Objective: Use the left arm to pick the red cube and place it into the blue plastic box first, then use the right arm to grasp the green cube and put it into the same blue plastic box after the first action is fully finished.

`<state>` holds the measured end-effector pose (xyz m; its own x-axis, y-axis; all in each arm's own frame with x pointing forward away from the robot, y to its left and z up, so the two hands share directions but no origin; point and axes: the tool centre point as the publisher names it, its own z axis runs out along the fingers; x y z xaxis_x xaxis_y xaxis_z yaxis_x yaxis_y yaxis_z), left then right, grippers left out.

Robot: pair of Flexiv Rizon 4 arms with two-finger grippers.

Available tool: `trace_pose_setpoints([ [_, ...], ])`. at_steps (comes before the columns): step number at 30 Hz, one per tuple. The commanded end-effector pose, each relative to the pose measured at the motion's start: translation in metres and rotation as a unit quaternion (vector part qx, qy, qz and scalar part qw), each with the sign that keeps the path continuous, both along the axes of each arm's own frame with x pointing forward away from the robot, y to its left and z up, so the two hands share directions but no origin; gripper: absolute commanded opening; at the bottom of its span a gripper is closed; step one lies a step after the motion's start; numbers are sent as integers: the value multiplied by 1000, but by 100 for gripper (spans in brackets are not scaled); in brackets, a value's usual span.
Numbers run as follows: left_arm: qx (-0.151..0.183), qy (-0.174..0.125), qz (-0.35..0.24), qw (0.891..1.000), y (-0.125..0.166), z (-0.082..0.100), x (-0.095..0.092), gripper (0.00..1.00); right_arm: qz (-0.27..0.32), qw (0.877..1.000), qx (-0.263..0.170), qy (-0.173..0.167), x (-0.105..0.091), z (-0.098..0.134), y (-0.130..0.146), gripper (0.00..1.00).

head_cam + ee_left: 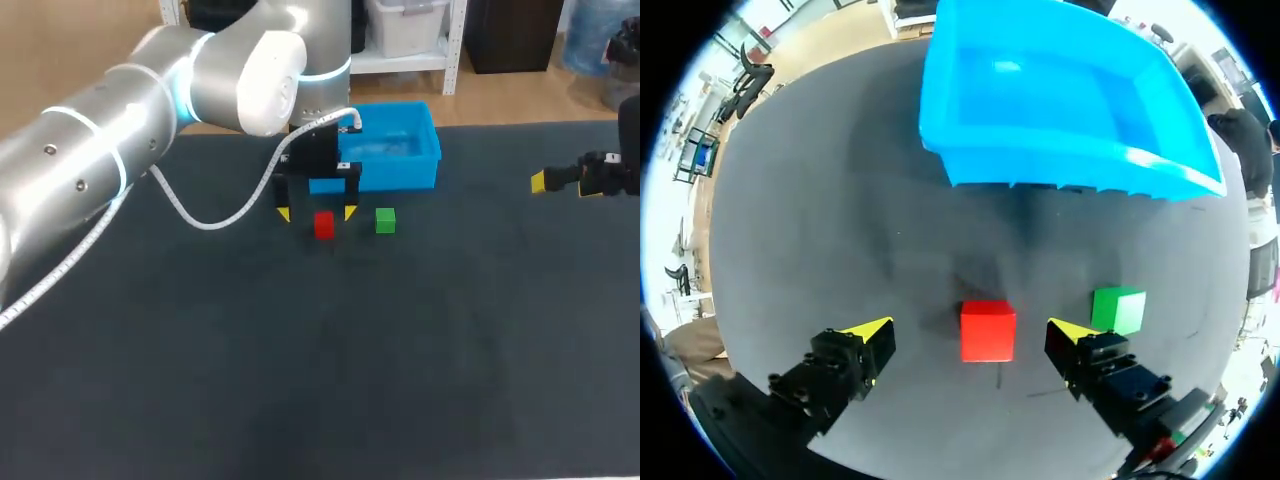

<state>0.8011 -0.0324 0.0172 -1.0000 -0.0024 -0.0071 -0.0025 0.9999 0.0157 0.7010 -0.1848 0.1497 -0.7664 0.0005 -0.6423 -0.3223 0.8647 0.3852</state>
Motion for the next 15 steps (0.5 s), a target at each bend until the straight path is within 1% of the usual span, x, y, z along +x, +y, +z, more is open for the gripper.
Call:
trace_pose_setpoints([
  [1,7,15,-2,1000,-4,-5,7,100,0,1000,-1,0,0,0,0,100],
  [15,15,23,12,1000,-2,-14,4,100,0,1000,-1,0,0,0,0,100],
])
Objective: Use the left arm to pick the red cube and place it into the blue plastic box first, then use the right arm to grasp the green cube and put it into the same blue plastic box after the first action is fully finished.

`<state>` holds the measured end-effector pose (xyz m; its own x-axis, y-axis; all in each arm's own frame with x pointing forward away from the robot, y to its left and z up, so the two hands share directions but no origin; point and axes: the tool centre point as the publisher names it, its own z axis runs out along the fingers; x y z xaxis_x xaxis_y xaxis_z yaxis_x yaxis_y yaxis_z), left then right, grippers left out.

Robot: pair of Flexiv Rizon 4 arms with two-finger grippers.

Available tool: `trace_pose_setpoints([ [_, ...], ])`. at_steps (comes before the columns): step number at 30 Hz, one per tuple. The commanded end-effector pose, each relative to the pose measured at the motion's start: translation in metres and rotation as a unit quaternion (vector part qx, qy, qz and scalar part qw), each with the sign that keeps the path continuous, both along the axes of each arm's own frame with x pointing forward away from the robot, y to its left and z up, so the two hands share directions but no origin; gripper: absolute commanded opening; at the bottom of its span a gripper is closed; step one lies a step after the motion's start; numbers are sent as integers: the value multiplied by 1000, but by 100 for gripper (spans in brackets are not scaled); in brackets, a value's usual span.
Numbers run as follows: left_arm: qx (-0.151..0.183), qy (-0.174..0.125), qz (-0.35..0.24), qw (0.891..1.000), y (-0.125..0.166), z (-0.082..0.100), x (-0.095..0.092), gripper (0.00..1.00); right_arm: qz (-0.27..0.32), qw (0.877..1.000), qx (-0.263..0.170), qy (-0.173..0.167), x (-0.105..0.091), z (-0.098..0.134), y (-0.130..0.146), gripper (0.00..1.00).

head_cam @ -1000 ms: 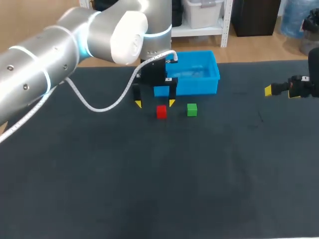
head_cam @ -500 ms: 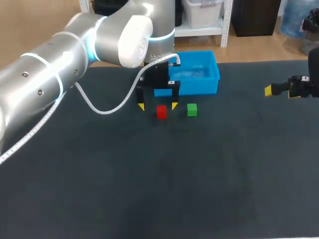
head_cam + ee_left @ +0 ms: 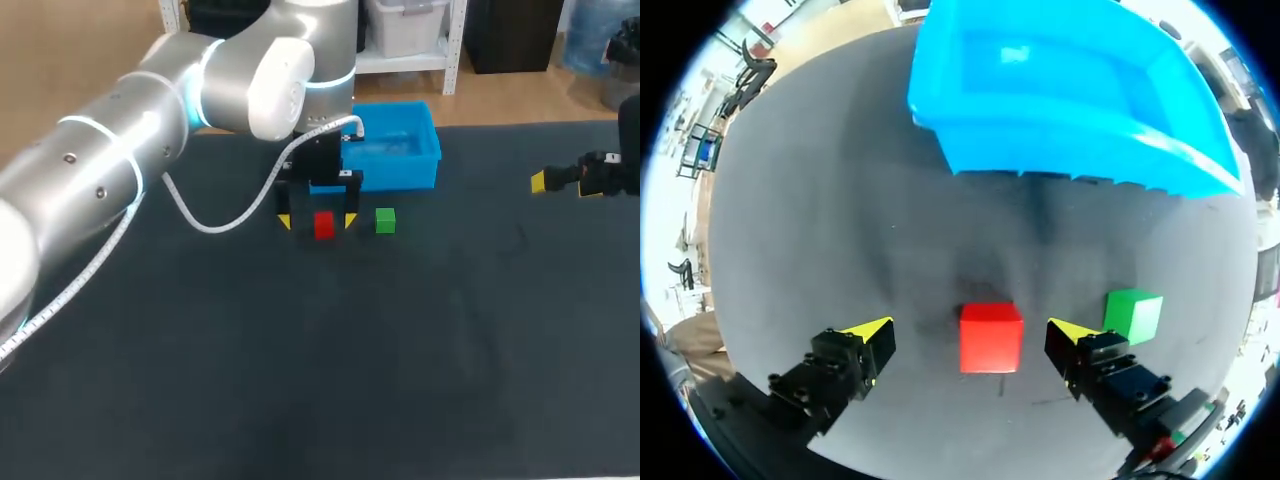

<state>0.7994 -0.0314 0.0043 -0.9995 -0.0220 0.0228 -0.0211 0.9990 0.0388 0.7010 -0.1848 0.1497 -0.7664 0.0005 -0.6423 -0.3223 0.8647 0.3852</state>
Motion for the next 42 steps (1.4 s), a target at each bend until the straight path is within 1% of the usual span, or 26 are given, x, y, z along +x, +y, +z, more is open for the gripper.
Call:
trace_pose_setpoints([
  [1,3,10,5,1000,-3,-1,5,100,0,1000,-1,0,0,0,0,100],
  [21,2,19,18,1000,-3,-14,-3,100,0,1000,-1,0,0,0,0,100],
  [23,-2,17,18,1000,-3,-15,-3,100,0,1000,-1,0,0,0,0,100],
  [40,3,9,19,1000,-3,-16,2,100,0,1000,-1,0,0,0,0,100],
  [41,3,9,19,1000,-4,-16,2,98,0,1000,-1,0,0,0,0,100],
  [42,2,9,19,1000,-4,-16,2,91,0,1000,-1,0,0,0,0,100],
])
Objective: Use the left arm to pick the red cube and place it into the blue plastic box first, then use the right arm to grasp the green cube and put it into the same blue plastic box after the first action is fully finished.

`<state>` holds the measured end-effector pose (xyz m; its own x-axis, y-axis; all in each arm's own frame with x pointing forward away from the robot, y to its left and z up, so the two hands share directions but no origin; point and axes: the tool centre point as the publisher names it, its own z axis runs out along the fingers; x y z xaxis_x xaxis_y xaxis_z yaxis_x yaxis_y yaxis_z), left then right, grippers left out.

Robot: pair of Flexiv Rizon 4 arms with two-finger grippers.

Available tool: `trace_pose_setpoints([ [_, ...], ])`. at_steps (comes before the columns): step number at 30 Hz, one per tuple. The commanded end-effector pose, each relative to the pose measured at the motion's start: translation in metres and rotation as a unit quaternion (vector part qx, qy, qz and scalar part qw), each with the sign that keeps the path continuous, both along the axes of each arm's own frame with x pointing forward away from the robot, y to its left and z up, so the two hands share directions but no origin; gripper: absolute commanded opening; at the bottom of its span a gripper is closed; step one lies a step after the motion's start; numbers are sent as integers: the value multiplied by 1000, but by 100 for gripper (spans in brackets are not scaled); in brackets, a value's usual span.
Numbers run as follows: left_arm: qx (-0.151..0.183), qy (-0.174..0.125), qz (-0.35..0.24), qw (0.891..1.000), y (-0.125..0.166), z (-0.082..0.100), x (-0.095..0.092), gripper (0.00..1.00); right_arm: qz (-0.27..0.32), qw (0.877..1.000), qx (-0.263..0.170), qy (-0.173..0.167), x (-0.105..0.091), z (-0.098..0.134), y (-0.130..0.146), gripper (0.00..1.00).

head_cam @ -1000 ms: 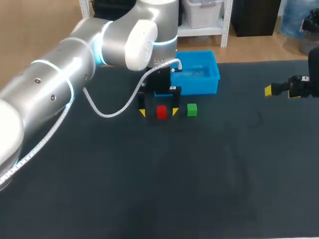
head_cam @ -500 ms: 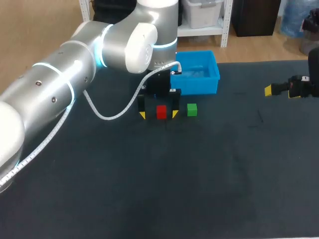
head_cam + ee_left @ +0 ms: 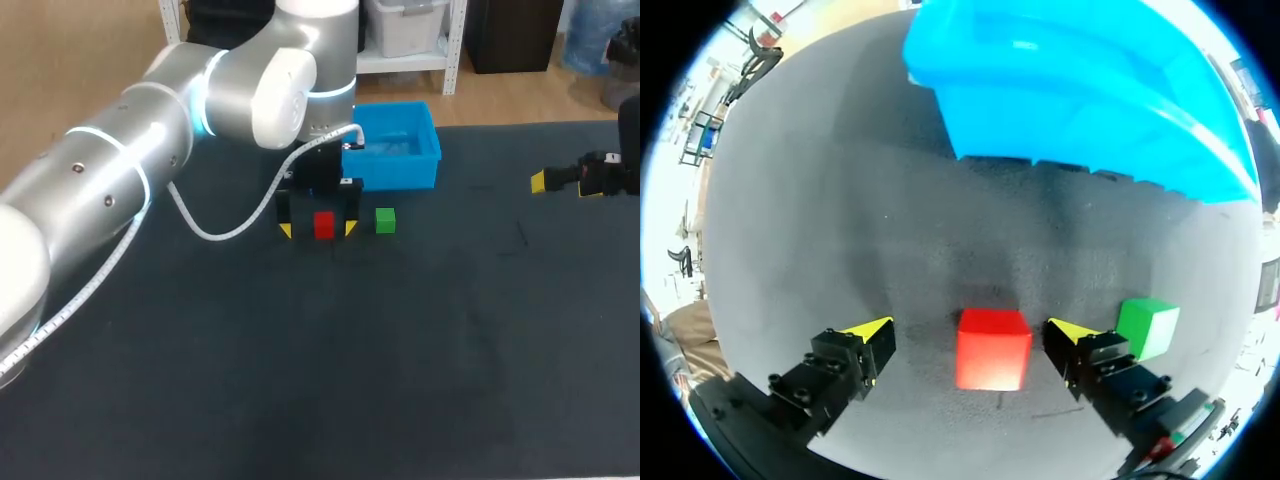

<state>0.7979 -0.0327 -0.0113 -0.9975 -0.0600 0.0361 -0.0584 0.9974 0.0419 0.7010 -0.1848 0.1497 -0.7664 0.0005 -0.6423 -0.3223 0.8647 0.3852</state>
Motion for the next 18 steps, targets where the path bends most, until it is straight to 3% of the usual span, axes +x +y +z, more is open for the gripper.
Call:
trace_pose_setpoints([
  [1,1,2,0,1000,-3,0,3,89,0,1000,-1,0,0,0,0,100],
  [2,1,2,0,1000,-3,0,3,73,0,1000,-1,0,0,0,0,100],
  [3,0,3,1,1000,-3,0,3,50,0,1000,-1,0,0,0,0,100],
  [5,0,4,1,1000,-4,-1,2,41,0,1000,-1,0,0,0,0,100],
  [7,0,6,1,1000,-4,-2,1,39,0,1000,-1,0,0,0,0,100],
  [11,1,9,1,1000,-5,-3,-1,15,0,1000,-1,0,0,0,0,100],
  [12,1,9,1,1000,-5,-4,-2,3,0,1000,-1,0,0,0,0,100],
  [18,0,9,2,1000,-6,-3,-1,0,0,1000,-1,0,0,0,0,100],
])
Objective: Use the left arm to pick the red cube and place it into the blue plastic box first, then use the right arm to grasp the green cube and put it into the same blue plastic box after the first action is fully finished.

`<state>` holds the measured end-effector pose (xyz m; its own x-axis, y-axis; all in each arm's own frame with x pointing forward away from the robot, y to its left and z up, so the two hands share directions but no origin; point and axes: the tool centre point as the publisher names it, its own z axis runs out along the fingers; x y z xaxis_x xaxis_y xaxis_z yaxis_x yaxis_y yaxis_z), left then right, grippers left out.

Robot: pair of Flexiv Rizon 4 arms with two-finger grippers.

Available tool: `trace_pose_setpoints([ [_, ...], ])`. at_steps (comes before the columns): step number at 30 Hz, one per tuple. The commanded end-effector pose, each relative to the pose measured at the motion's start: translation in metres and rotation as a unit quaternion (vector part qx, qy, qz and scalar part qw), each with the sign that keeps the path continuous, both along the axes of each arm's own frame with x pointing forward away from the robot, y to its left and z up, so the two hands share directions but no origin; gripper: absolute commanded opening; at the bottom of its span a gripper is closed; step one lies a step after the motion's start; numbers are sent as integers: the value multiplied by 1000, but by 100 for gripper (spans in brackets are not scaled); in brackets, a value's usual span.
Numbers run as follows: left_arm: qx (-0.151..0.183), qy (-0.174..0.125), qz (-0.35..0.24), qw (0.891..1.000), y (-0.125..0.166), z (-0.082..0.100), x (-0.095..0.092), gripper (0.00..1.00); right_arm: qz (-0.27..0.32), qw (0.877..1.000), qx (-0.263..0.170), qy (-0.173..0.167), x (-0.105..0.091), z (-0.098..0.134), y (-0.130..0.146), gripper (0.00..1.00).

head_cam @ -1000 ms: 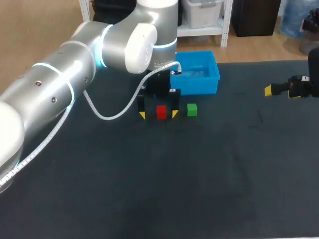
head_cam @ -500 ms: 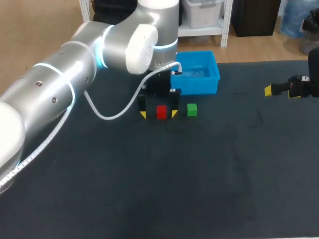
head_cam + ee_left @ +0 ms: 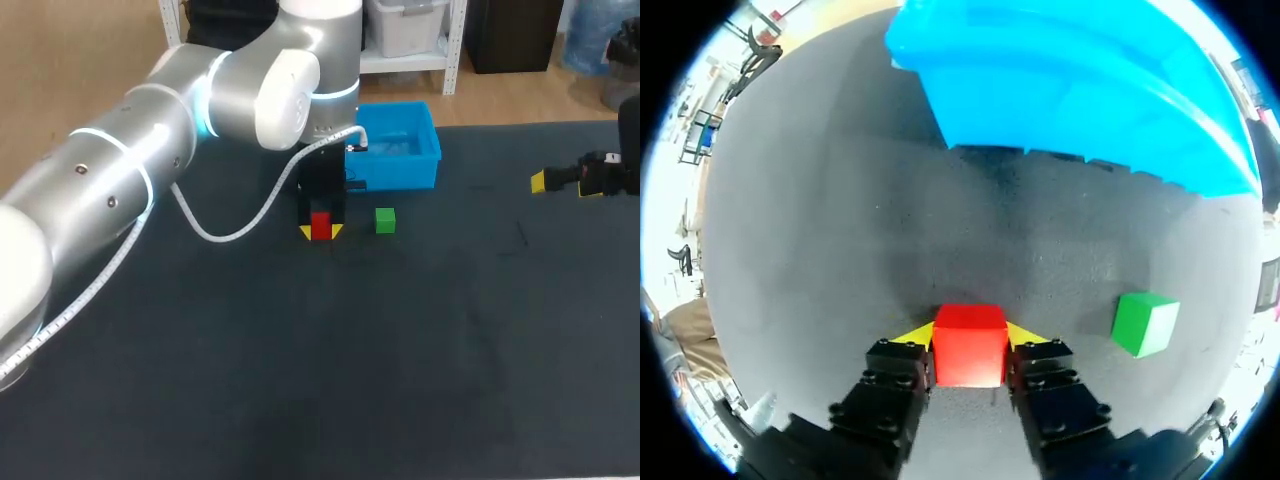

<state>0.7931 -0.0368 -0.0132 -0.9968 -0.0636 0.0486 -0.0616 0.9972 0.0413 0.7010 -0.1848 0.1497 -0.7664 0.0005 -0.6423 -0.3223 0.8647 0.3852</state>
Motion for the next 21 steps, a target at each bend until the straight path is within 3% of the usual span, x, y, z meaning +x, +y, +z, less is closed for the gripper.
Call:
trace_pose_setpoints([
  [1,1,2,0,1000,-2,-1,4,0,0,1000,-1,0,0,0,0,100],
  [21,-3,-4,-7,1000,0,28,1,0,0,1000,-1,0,0,0,0,100],
])
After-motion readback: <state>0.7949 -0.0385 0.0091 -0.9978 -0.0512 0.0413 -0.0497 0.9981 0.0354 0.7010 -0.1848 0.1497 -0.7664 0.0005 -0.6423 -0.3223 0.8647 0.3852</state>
